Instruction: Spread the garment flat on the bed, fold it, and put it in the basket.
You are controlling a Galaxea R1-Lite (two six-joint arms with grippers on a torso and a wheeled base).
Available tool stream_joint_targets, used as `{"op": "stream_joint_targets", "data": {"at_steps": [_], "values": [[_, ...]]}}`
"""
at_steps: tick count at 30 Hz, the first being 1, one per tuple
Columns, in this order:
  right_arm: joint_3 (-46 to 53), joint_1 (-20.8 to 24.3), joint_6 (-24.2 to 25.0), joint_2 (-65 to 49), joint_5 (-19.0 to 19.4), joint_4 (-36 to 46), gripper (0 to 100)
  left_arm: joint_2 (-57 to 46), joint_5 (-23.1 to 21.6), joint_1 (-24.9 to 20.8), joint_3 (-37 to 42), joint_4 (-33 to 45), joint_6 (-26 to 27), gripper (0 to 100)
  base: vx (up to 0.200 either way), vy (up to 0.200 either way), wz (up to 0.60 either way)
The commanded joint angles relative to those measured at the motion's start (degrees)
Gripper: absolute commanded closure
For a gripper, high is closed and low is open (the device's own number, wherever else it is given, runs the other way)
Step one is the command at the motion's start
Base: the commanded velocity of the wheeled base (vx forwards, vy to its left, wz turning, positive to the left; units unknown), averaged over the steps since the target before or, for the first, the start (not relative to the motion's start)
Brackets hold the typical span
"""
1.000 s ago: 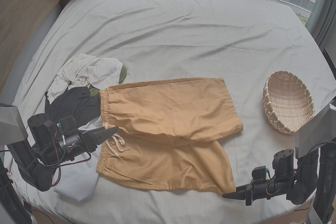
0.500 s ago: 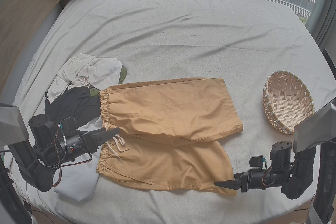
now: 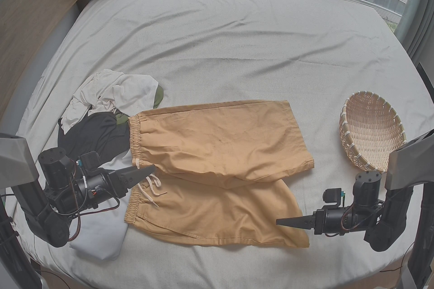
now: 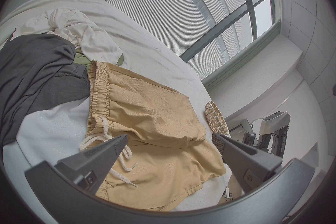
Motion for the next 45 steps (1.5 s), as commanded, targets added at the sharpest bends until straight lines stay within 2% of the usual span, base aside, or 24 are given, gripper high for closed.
{"op": "stream_joint_targets", "data": {"at_steps": [1,7,14,23,29,36,45], "values": [[-0.9,0.2,1.6,-6.2,1.1,-0.1,0,0.6,0.0,0.0,-0.1,0.0,0.0,0,0.000,0.000,0.00],[-0.8,0.9,3.5,-9.5,1.2,-0.1,0,0.6,0.0,0.0,-0.1,0.0,0.0,0,0.000,0.000,0.00],[-1.1,2.4,3.5,-9.9,1.2,-0.1,0,0.6,0.0,0.0,-0.1,0.0,0.0,0,0.000,0.000,0.00],[-3.5,1.2,3.5,-9.1,0.5,-0.1,0,0.6,0.0,0.0,0.0,0.0,0.0,0,0.000,0.000,0.00],[-5.2,-1.0,3.5,-8.1,0.3,-0.1,0,0.6,0.0,0.1,-0.1,0.0,0.0,0,0.000,0.000,0.00],[-7.5,-1.7,3.7,-9.3,-3.3,-0.1,0,0.5,0.0,0.0,0.0,0.0,0.0,0,0.000,0.000,0.00],[-9.5,-2.5,3.9,-9.6,-5.0,-0.1,0,0.4,0.0,0.0,-0.1,0.0,0.0,0,0.000,0.000,0.00]]}}
